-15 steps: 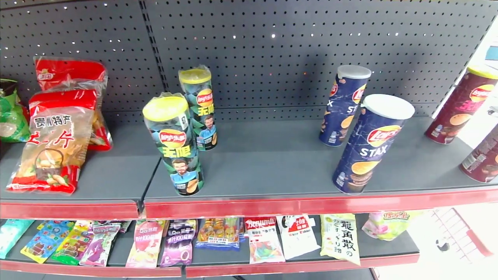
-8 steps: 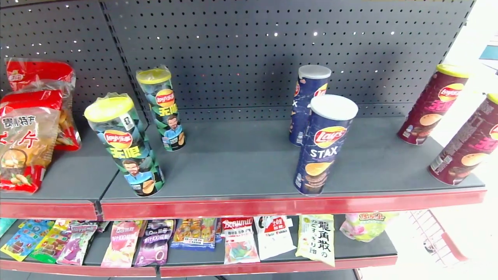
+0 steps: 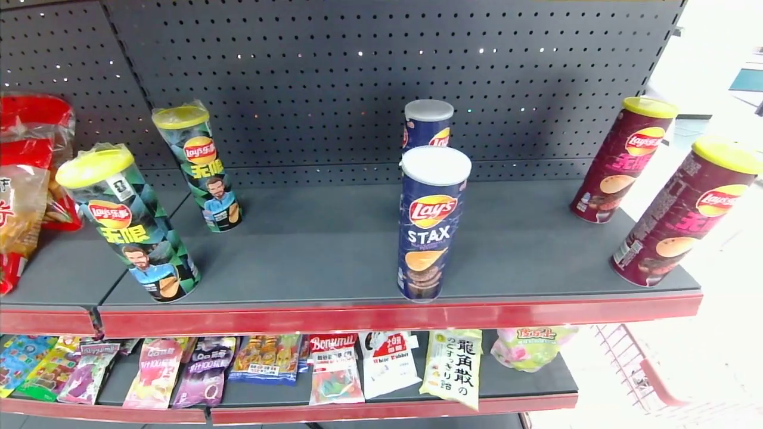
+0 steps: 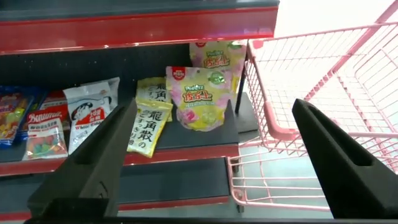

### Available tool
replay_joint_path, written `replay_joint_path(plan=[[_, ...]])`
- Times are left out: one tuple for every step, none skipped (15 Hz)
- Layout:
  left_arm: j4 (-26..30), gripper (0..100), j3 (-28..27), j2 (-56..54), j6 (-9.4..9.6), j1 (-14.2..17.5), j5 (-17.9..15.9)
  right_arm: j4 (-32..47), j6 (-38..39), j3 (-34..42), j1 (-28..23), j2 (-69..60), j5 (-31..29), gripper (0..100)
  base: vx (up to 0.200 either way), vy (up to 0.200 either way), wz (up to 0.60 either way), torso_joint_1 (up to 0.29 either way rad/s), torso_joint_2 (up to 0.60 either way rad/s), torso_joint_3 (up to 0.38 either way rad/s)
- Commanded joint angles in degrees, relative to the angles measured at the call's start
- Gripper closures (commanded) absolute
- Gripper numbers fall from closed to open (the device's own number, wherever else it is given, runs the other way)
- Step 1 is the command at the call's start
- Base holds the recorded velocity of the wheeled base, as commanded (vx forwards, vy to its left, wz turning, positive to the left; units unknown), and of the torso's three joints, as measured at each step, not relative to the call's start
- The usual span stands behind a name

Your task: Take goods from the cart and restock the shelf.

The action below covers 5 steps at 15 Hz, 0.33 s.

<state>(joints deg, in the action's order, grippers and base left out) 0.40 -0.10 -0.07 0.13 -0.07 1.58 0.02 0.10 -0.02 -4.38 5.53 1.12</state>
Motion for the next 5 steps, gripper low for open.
replay_joint_path(plan=[[-0.1,0,0.0,0.1,0.04,0.1,0.0,0.1,0.0,0.0,0.0,0.1,0.0,0,0.000,0.000,0.00,0.000,0.00,0.000],[-0.1,0,0.0,0.1,-0.05,0.1,0.0,0.1,0.0,0.0,0.0,0.1,0.0,0,0.000,0.000,0.00,0.000,0.00,0.000],[-0.1,0,0.0,0.1,-0.05,0.1,0.0,0.1,0.0,0.0,0.1,0.1,0.0,0,0.000,0.000,0.00,0.000,0.00,0.000],[-0.1,0,0.0,0.1,0.04,0.1,0.0,0.2,0.0,0.0,0.0,0.1,0.0,0,0.000,0.000,0.00,0.000,0.00,0.000],[-0.1,0,0.0,0.1,0.04,0.1,0.0,0.1,-0.1,0.0,0.0,0.1,0.0,0,0.000,0.000,0.00,0.000,0.00,0.000]])
